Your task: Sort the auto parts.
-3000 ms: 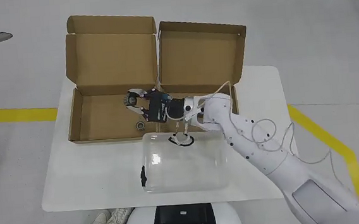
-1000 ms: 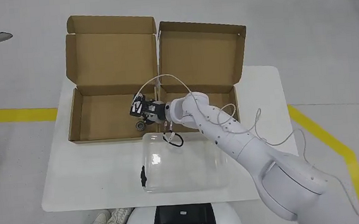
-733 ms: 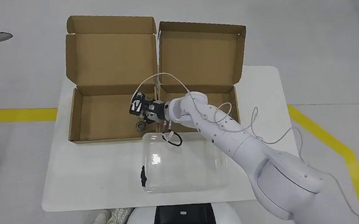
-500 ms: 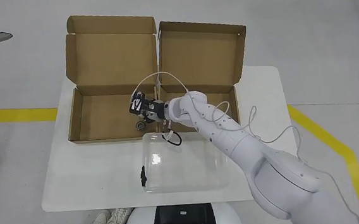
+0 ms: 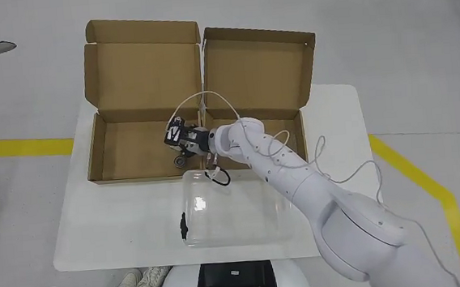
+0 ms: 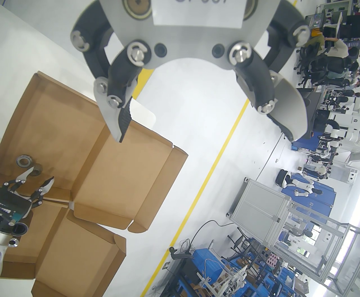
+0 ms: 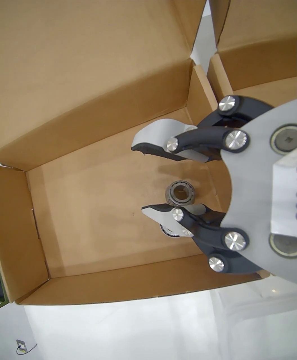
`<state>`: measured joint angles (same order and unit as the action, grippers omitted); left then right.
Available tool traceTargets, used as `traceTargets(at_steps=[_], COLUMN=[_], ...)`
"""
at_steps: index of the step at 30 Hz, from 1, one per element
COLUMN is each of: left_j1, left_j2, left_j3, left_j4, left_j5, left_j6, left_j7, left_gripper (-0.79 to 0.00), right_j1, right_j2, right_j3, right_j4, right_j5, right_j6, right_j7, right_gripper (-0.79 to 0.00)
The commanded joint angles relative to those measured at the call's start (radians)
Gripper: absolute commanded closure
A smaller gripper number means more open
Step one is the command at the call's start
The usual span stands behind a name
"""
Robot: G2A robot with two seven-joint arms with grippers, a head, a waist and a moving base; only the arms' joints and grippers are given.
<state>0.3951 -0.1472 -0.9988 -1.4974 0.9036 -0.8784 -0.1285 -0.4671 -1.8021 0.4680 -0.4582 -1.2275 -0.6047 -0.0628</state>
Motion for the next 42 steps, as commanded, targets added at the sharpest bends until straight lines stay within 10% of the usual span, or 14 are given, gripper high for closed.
traceTargets(at_steps=[1,16,34,42], left_j1=[0.000,0.000,0.000,0.000], left_j2=[0.000,0.000,0.000,0.000], left_j3=[0.000,0.000,0.000,0.000], left_j4=[0.000,0.000,0.000,0.000], left_j5=[0.000,0.000,0.000,0.000], left_j6=[0.000,0.000,0.000,0.000], left_j7=[0.000,0.000,0.000,0.000], left_gripper=[-0.785,-0.785,-0.785,-0.785], right_j1=[-0.004,-0.120,-0.615,-0.818], right_j2=[0.003,0.127,0.361,0.403], right_j3=[0.003,0.106,0.550,0.691], right_j4=[-0.015,-0.302,-0.989,-1.205], right_j5=[-0.010,-0.153,-0.259,-0.292], right_j6=[-0.007,-0.012,-0.039,0.051], right_j7=[-0.038,-0.223,-0.021,0.055], right_gripper=[-0.289,-0.289,-0.382,-0.785])
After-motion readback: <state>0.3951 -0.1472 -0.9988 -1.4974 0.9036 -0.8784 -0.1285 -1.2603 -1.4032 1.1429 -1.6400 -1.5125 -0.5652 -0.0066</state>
